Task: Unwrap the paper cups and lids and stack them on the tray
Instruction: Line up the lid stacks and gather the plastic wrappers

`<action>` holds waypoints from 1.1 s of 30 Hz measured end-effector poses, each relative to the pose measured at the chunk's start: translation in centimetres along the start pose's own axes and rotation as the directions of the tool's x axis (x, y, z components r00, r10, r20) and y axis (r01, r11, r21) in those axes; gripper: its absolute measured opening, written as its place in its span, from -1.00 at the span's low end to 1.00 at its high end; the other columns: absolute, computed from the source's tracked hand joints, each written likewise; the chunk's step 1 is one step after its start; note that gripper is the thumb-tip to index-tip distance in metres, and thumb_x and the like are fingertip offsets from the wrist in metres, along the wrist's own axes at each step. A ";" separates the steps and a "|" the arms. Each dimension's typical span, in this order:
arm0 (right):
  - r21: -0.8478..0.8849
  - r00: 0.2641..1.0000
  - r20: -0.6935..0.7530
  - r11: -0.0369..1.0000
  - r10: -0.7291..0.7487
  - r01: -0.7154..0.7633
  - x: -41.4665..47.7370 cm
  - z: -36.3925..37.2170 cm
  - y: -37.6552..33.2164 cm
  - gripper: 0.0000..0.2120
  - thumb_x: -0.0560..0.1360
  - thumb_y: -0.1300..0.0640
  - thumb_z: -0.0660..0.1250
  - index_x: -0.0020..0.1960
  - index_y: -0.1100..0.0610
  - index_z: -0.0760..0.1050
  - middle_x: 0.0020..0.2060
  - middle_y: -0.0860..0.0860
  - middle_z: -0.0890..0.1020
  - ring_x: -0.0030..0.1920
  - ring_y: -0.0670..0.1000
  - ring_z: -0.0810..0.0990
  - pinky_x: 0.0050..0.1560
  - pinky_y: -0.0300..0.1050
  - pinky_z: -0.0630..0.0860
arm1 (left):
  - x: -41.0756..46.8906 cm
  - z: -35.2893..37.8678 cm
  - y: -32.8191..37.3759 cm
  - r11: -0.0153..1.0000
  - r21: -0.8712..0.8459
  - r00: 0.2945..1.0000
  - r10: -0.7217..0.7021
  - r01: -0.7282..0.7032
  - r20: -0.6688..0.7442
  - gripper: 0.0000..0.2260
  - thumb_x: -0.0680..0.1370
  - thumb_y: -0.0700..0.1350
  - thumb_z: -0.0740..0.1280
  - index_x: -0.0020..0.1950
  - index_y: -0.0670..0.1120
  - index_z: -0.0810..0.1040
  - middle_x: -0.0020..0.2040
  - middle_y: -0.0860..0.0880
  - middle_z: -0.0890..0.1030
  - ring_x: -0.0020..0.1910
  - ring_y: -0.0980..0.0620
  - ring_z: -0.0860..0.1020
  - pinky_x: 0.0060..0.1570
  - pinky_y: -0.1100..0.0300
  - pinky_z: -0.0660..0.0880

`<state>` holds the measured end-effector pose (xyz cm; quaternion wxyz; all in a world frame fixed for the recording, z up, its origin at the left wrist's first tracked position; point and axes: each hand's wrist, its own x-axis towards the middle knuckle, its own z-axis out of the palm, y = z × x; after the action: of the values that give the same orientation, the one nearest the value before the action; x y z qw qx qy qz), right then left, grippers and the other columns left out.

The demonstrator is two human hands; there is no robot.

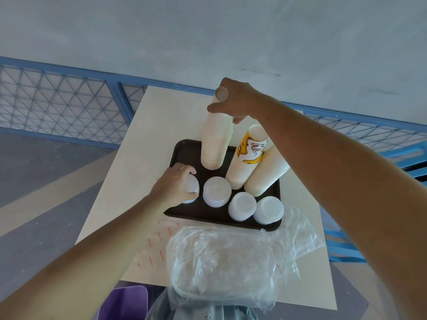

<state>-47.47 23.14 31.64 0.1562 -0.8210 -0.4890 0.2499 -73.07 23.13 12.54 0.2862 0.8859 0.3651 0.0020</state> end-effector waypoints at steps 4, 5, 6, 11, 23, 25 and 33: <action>-0.003 1.000 0.016 1.000 0.002 -0.002 0.1 0.4 -0.6 -0.43 0.49 -0.16 0.52 0.38 -0.03 0.38 0.20 0.06 0.49 -0.12 0.11 0.68 -0.33 -0.09 0.70 | -0.1 1.2 -0.6 1.000 0.018 1.000 0.015 -0.015 0.000 -0.50 0.45 0.01 0.57 0.35 0.04 0.52 0.37 0.04 0.47 0.25 -0.07 0.49 0.16 -0.02 0.55; -0.005 1.000 0.016 1.000 0.002 -0.002 0.1 0.5 -0.8 -0.43 0.49 -0.17 0.52 0.37 -0.03 0.38 0.20 0.06 0.49 -0.12 0.11 0.68 -0.31 -0.08 0.70 | -0.2 1.5 -0.9 0.999 0.033 1.000 0.012 -0.012 0.004 -0.51 0.46 0.00 0.56 0.36 0.03 0.52 0.37 0.04 0.47 0.26 -0.07 0.48 0.17 -0.01 0.55; -0.007 1.000 0.016 1.000 0.000 0.000 0.1 0.7 -0.9 -0.44 0.49 -0.17 0.51 0.37 -0.03 0.38 0.21 0.06 0.48 -0.11 0.10 0.67 -0.29 -0.06 0.71 | -0.2 1.8 -1.3 0.998 0.059 1.000 0.013 -0.013 0.006 -0.51 0.47 -0.01 0.55 0.37 0.01 0.53 0.38 0.03 0.47 0.28 -0.07 0.48 0.17 0.01 0.55; -0.016 1.000 -0.001 1.000 -0.010 0.010 0.0 1.3 -1.6 -0.43 0.48 -0.17 0.51 0.37 -0.03 0.38 0.23 0.06 0.49 -0.04 0.09 0.62 -0.23 0.01 0.73 | -0.7 2.7 -3.0 0.989 0.144 0.999 0.042 -0.040 -0.013 -0.52 0.49 -0.01 0.53 0.40 0.02 0.56 0.41 0.01 0.44 0.33 -0.07 0.42 0.15 0.04 0.57; -0.055 1.000 -0.010 0.998 -0.018 0.018 -0.6 2.3 -3.2 -0.40 0.48 -0.19 0.50 0.40 -0.01 0.38 0.23 0.06 0.50 0.08 0.13 0.60 -0.11 0.11 0.73 | -0.7 4.5 -2.8 1.000 0.023 0.994 0.013 -0.011 -0.104 -0.56 0.41 -0.07 0.64 0.26 -0.01 0.63 0.44 -0.07 0.42 0.27 -0.16 0.50 0.10 0.04 0.58; -0.048 1.000 -0.008 0.999 -0.016 0.015 -0.7 2.4 -3.5 -0.41 0.48 -0.19 0.50 0.39 0.00 0.38 0.21 0.05 0.49 0.06 0.13 0.60 -0.13 0.11 0.74 | -0.9 4.4 -3.1 1.000 0.025 0.993 0.007 -0.004 -0.118 -0.55 0.40 -0.07 0.64 0.25 -0.01 0.62 0.43 -0.06 0.43 0.24 -0.17 0.51 0.07 0.05 0.59; -0.056 0.999 0.018 0.998 -0.042 0.043 -1.1 3.1 -4.4 -0.43 0.47 -0.20 0.50 0.35 0.00 0.40 0.20 0.04 0.50 -0.02 0.10 0.63 -0.15 0.10 0.73 | -0.9 4.0 -3.9 1.000 0.023 0.993 -0.001 0.004 -0.118 -0.55 0.38 -0.09 0.65 0.23 -0.01 0.62 0.42 -0.07 0.43 0.17 -0.21 0.53 0.00 0.09 0.50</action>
<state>-52.88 24.29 31.61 0.1342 -0.8125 -0.5143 0.2396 -75.41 22.76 7.41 0.2540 0.8869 0.3826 0.0498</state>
